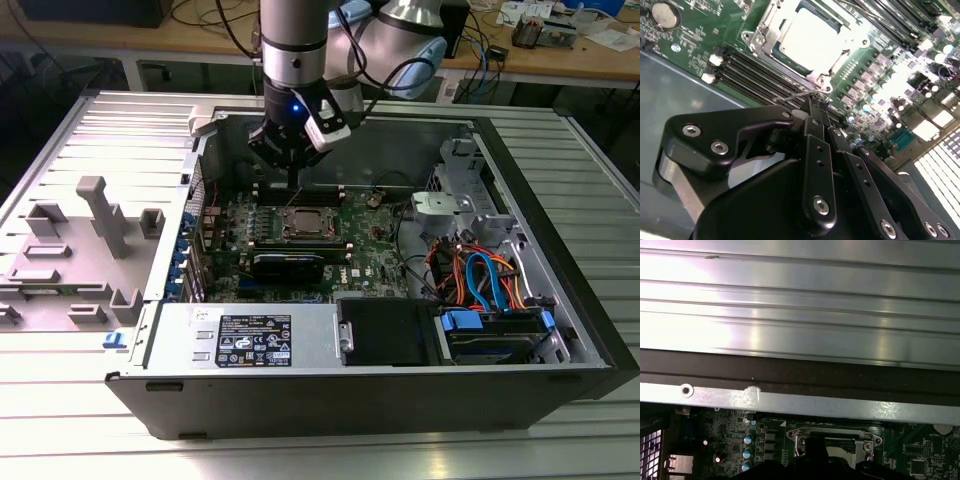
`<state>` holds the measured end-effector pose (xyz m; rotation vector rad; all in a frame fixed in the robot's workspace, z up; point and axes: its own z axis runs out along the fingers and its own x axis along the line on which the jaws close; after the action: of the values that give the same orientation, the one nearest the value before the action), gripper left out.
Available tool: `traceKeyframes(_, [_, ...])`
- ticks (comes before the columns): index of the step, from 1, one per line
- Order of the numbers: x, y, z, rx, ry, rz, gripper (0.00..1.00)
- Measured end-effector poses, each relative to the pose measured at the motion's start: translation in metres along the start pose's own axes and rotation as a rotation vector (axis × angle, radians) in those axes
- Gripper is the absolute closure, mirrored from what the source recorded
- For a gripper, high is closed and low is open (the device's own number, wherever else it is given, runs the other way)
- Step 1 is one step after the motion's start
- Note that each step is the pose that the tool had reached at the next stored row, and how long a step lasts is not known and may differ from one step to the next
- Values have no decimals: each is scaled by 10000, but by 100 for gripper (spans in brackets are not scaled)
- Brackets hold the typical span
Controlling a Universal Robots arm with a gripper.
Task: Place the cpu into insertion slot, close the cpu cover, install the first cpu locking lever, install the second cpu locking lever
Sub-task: 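Install the first cpu locking lever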
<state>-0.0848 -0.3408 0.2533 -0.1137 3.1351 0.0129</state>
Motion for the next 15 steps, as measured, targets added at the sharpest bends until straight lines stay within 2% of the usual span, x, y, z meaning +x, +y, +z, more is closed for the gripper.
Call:
traceKeyframes(11, [-175,-14,163,13,10,2,89])
traceKeyframes(15, [-186,-15,171,15,18,4,89])
